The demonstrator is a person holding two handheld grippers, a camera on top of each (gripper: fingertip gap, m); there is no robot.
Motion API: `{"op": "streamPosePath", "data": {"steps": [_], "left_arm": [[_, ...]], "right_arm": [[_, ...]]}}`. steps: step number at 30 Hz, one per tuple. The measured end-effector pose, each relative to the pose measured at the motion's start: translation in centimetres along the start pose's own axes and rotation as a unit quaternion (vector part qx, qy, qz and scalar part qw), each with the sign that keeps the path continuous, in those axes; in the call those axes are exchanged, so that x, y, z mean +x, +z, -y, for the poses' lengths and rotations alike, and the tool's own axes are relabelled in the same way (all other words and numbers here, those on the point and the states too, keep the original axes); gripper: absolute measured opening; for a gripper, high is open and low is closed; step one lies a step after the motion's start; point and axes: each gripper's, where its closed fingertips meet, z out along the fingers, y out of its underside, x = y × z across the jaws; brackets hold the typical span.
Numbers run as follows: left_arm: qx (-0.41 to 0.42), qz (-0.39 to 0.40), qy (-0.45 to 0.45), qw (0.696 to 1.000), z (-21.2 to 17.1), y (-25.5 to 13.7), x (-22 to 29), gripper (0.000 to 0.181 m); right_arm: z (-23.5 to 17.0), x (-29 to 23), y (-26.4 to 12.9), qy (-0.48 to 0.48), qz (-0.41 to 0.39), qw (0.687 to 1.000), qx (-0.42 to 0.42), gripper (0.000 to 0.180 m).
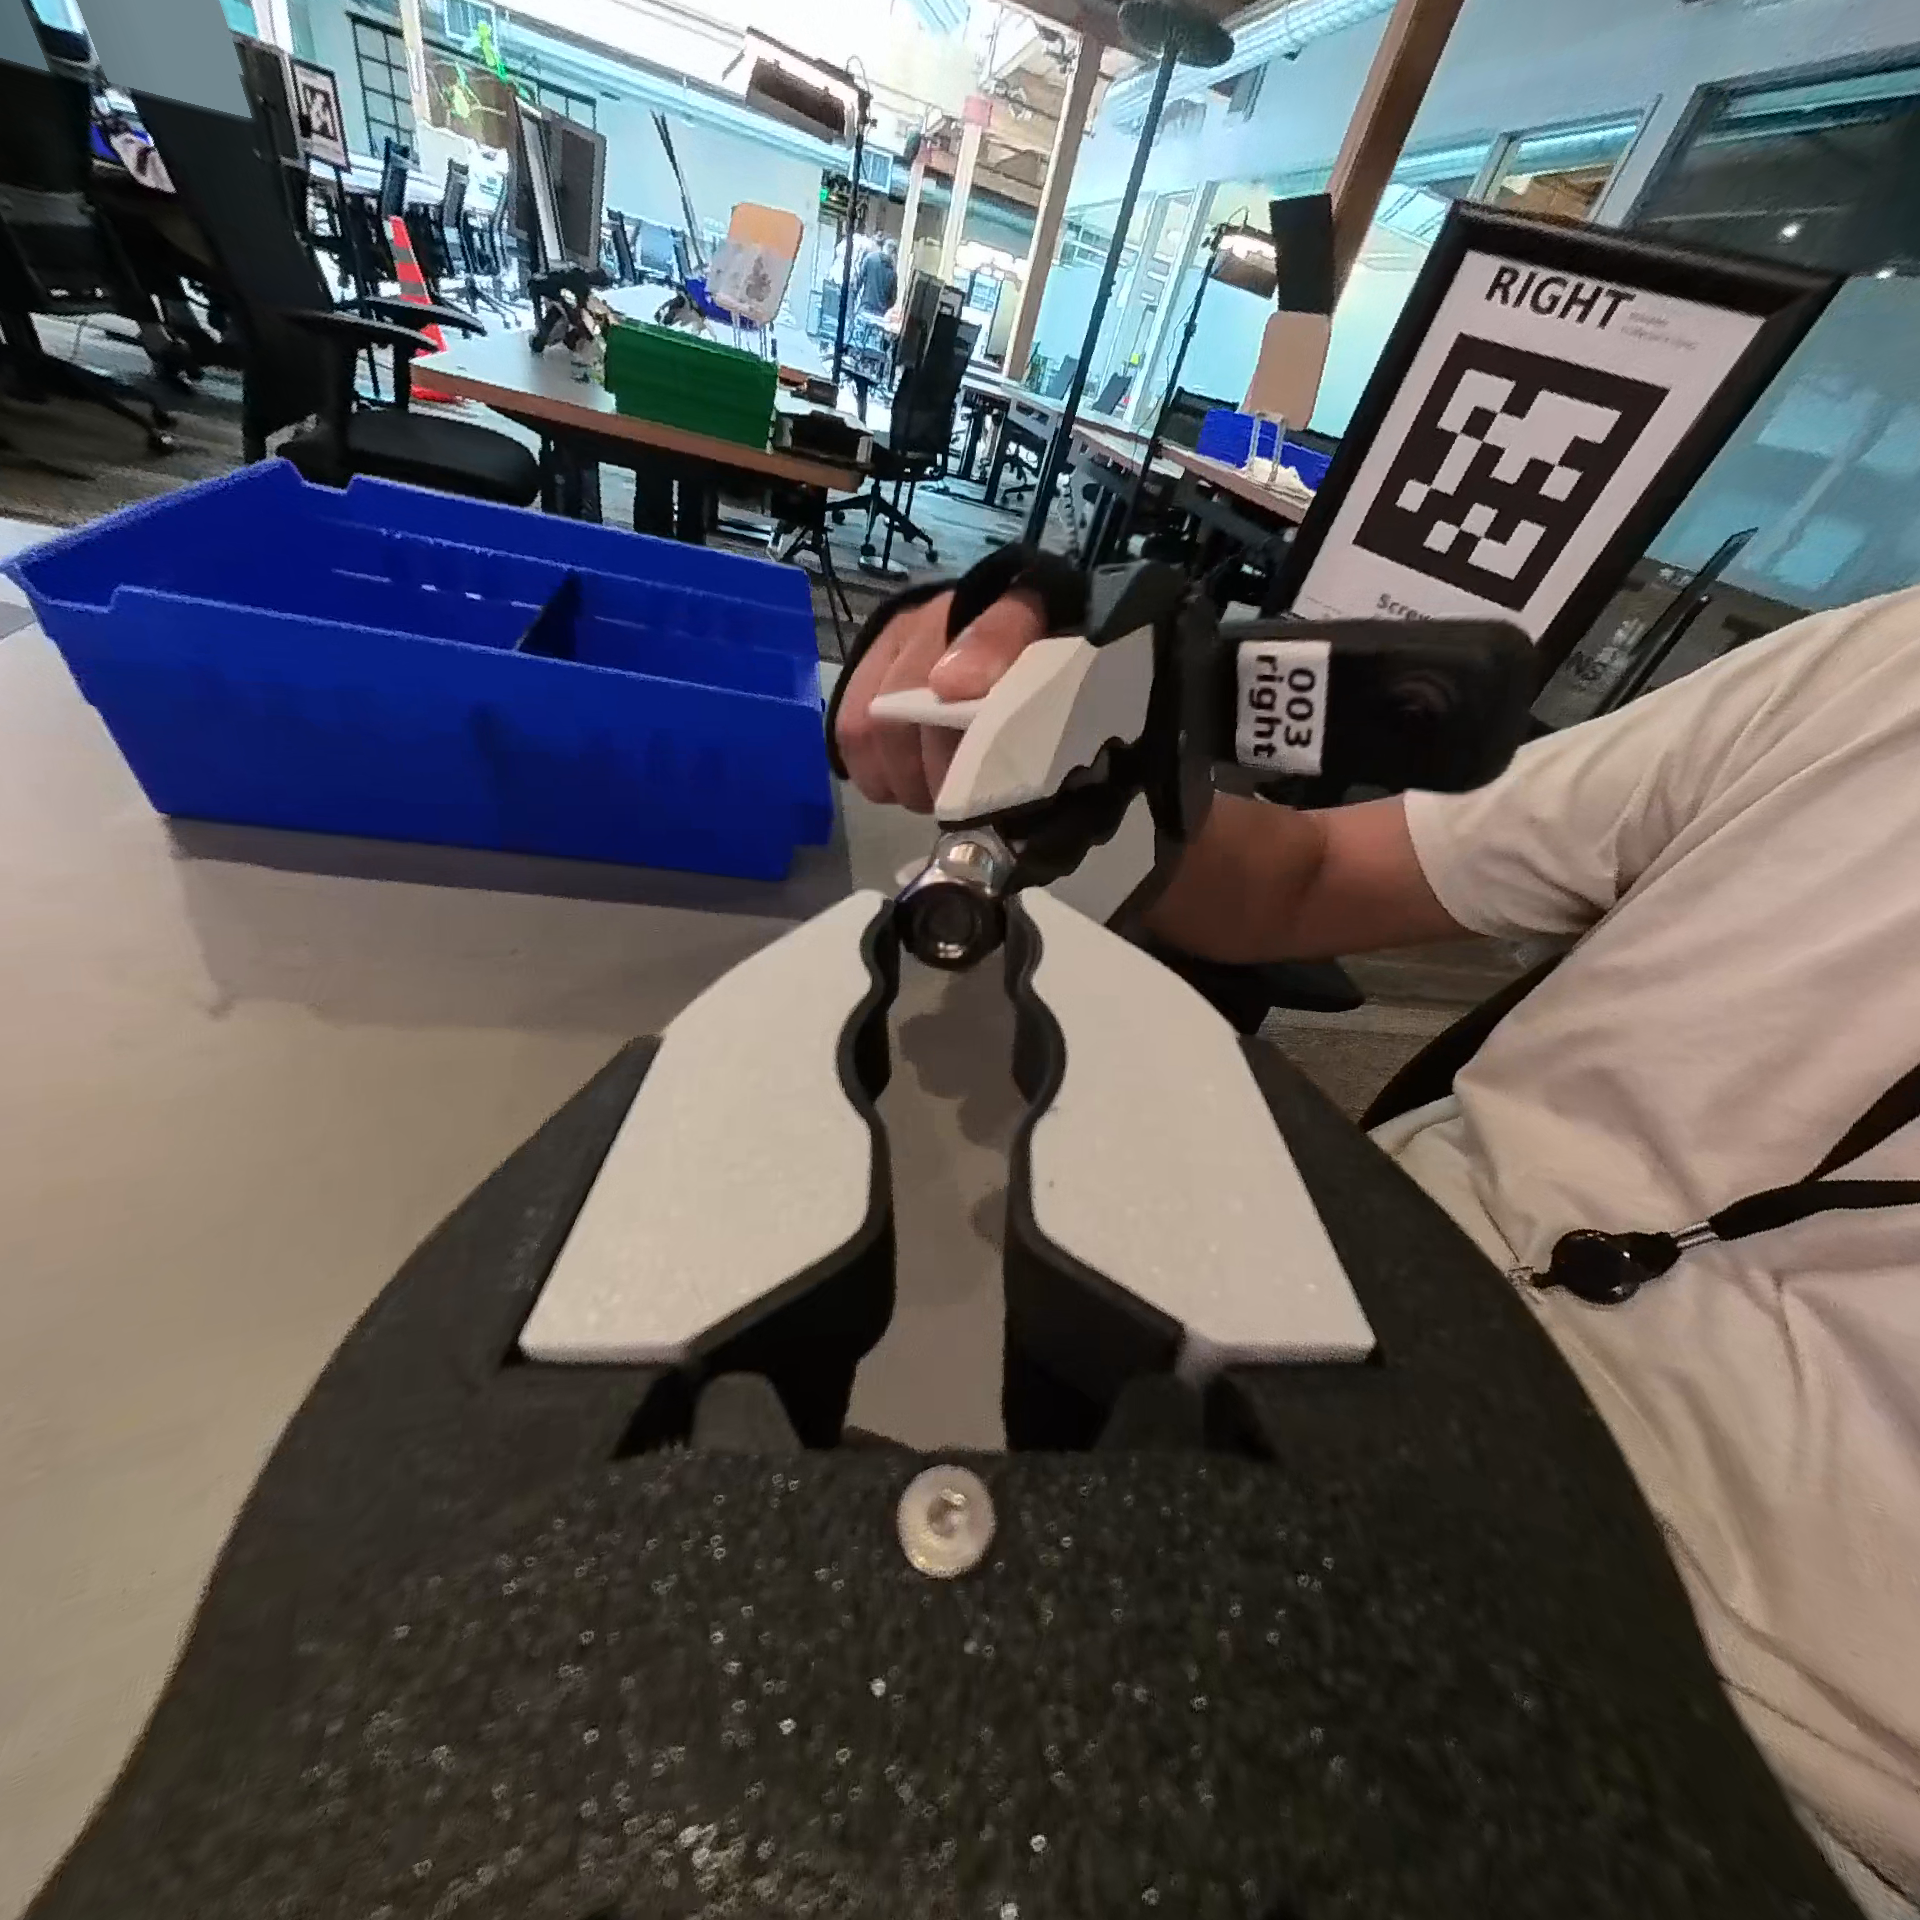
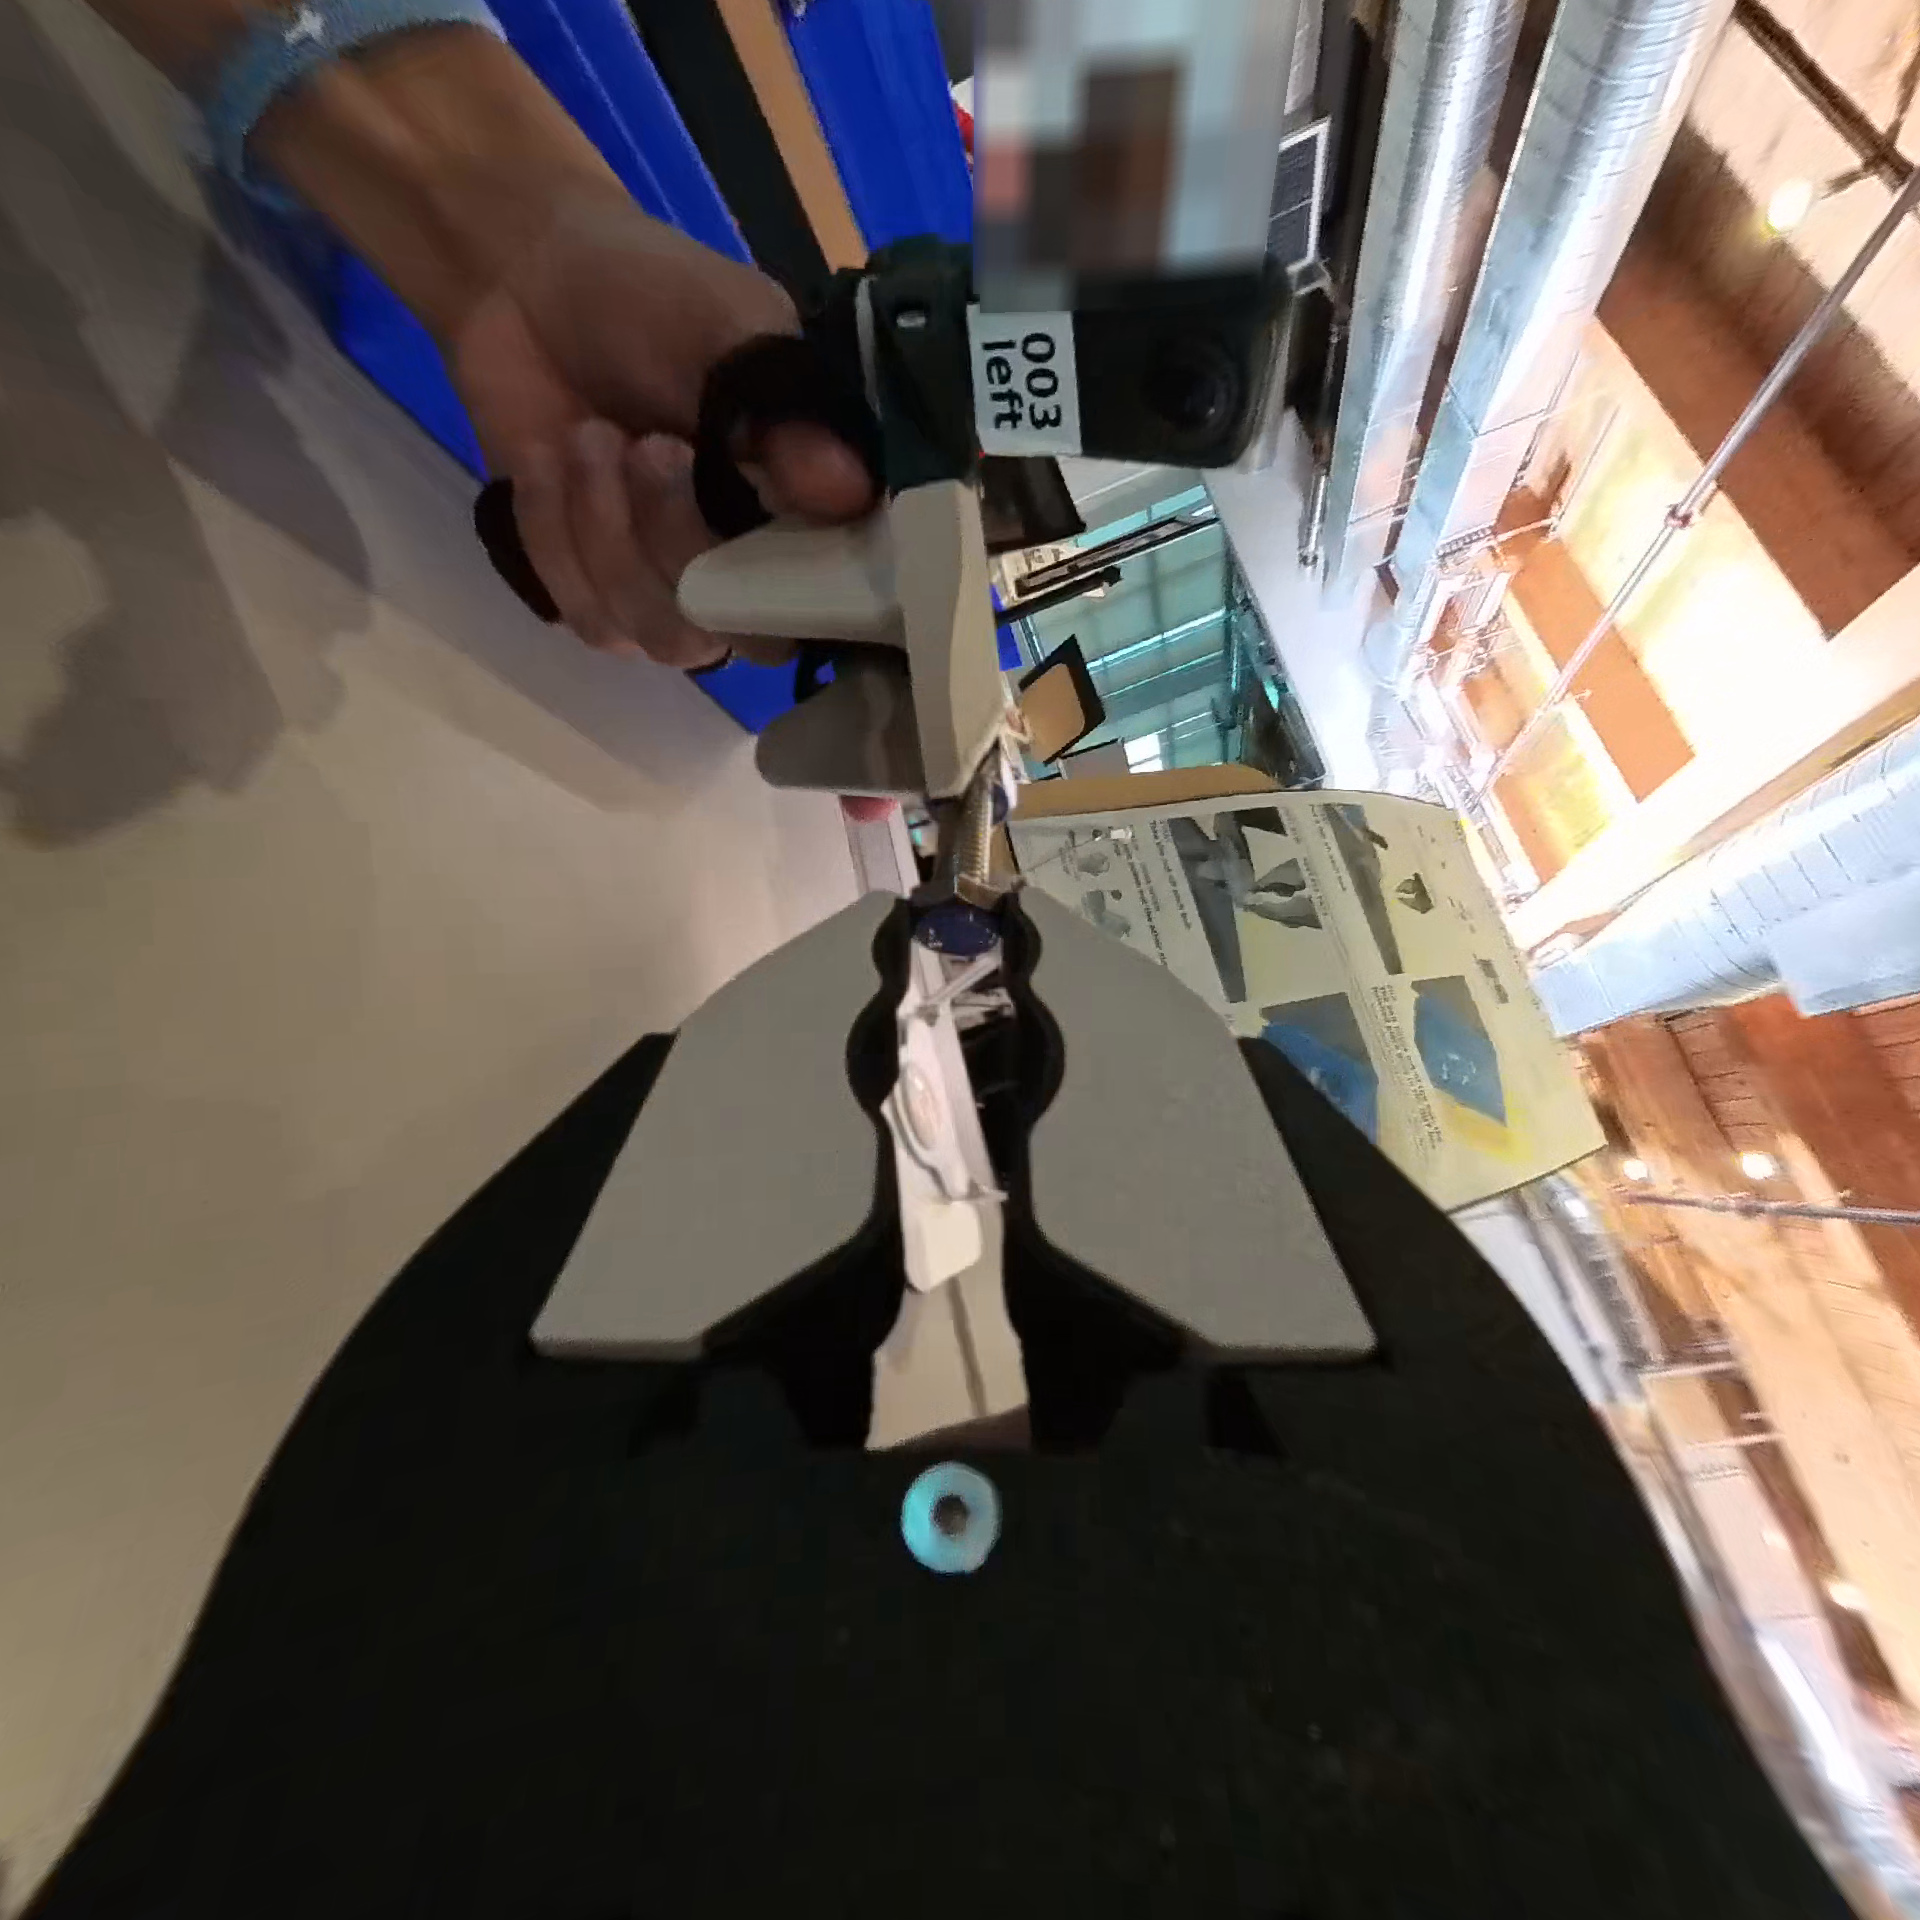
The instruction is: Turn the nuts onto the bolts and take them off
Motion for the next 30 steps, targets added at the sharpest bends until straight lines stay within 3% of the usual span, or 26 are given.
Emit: {"op": "streamPosePath", "data": {"steps": [3, 6, 8, 10, 13, 15, 17, 21, 24, 26, 30], "left_arm": [[-0.002, 0.010, 0.017, 1.000, 0.1, -0.2, 0.0, 0.019], [0.004, 0.025, 0.035, 0.999, 0.3, -0.4, -0.3, 0.019], [0.008, 0.044, 0.056, 0.997, 0.6, -0.6, -0.6, 0.019], [0.024, 0.053, 0.070, 0.996, 1.1, -0.9, -0.7, 0.019], [0.035, 0.069, 0.094, 0.993, 1.6, -1.3, -0.8, 0.019], [0.026, 0.085, 0.112, 0.990, 1.5, -1.2, -1.0, 0.019], [0.016, 0.093, 0.119, 0.988, 1.3, -1.0, -1.1, 0.019], [0.002, 0.099, 0.124, 0.987, 0.7, -0.7, -1.3, 0.019], [-0.002, 0.094, 0.116, 0.989, 0.6, -0.7, -1.3, 0.019], [0.001, 0.088, 0.104, 0.991, 0.7, -0.7, -1.2, 0.019], [0.000, 0.052, 0.061, 0.997, 0.3, -0.4, -0.8, 0.019]], "right_arm": [[0.1, -0.3, 0.1, 0.134, 0.045, 0.990, 0.025, 0.026], [0.3, 0.5, 0.0, 0.331, 0.106, 0.935, 0.075, 0.040], [0.2, 1.5, 0.1, 0.487, 0.144, 0.854, 0.115, 0.040], [-0.1, 1.5, 0.6, 0.630, 0.209, 0.737, 0.129, 0.043], [-0.1, 1.7, 0.8, 0.758, 0.272, 0.565, 0.181, 0.039], [-0.1, 1.1, 1.1, 0.792, 0.292, 0.502, 0.189, 0.034], [0.5, 0.7, 1.2, 0.798, 0.306, 0.478, 0.203, 0.035], [0.5, 1.0, 1.5, 0.801, 0.290, 0.479, 0.212, 0.017], [0.6, 0.7, 1.5, 0.771, 0.278, 0.537, 0.200, 0.017], [0.6, 0.7, 1.4, 0.736, 0.256, 0.596, 0.193, 0.017], [0.6, 0.3, 1.0, 0.584, 0.210, 0.769, 0.154, 0.017]]}}
